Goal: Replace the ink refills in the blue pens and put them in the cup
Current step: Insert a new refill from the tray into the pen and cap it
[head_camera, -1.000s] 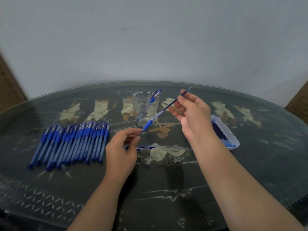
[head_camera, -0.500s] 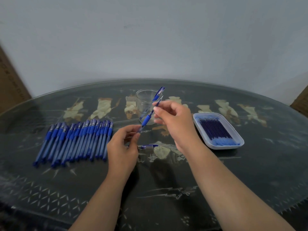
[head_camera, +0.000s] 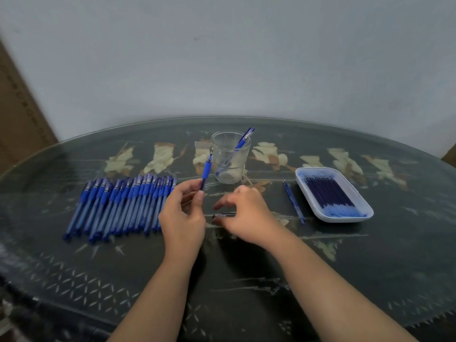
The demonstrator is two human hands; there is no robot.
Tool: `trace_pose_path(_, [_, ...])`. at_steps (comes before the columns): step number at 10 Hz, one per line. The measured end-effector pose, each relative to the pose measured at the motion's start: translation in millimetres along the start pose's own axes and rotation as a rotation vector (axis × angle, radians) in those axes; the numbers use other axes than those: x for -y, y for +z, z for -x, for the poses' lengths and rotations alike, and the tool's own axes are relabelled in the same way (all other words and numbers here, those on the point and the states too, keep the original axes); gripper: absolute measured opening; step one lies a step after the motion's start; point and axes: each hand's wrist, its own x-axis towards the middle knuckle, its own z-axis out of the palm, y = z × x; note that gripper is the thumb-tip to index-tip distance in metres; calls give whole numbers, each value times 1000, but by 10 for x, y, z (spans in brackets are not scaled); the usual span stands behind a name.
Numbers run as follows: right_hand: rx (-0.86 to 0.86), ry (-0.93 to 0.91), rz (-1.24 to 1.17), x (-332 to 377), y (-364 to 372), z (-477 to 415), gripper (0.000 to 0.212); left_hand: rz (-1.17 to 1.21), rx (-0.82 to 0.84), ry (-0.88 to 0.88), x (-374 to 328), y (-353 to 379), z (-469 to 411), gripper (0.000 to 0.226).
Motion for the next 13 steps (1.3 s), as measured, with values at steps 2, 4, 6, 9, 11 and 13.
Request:
trace_pose_path(2, [-13,-55,134,-4,128,-7,24,-12,-2,-2,-17,5,2,24])
trace_pose_path(4, [-203,43,-201,31,-36,-71,8,-42,21,14,-26,-10,8,24])
trace_pose_path(6, [-279,41,-873,211,-587,-107,8,-23,58,17,-23,18,8,24])
trace_pose_path(9, [-207,9,-576,237,-695,-136,4,-65,83,67,-37,10,20,27])
trace_pose_path(11, [-234,17,-547,233,-711,-151,5,-62,79,63,-37,6,18,28])
trace_pose_path(13, [-172,9,-455,226,-675,-150,3,-44,80,51,-25,8,17,27])
